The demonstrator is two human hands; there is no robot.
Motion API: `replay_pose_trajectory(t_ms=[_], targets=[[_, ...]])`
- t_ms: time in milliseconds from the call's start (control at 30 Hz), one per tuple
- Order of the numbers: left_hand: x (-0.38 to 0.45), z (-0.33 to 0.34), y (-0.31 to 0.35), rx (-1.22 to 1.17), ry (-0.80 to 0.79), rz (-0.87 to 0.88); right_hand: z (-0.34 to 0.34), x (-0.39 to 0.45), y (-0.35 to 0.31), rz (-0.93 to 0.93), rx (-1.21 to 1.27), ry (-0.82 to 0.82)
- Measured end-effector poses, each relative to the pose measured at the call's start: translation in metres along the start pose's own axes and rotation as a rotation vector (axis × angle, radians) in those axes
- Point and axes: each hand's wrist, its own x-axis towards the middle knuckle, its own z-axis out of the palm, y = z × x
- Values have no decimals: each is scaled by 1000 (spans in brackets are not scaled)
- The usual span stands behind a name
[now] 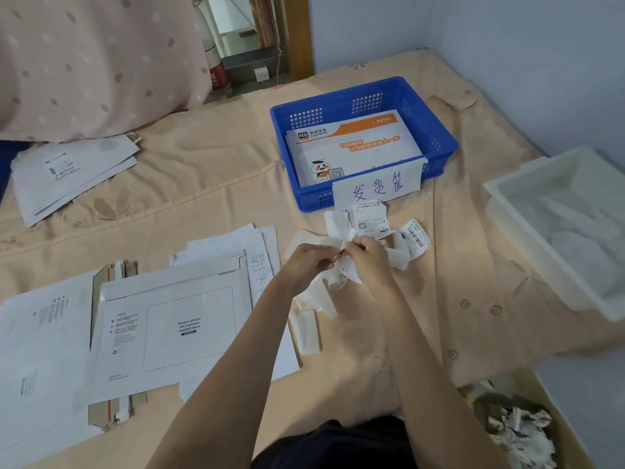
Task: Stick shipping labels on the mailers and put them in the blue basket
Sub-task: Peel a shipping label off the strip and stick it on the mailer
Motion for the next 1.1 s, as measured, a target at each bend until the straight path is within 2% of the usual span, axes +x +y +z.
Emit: replay_pose_trajectory(t_ms=[167,367,633,867,1100], targets=[[1,2,3,-52,86,6,0,-8,-8,33,134,-53],[3,2,8,-110,85,-34,1,-10,-13,92,259,-84],[3,-1,9,-210,113,-118,4,-12,-5,-142,71,29],[4,-6,4,-330,57,-233,5,-13,-6,-128,67,26],[4,-1,4,-264,90,-156,7,-13,-10,-164,-17,92]])
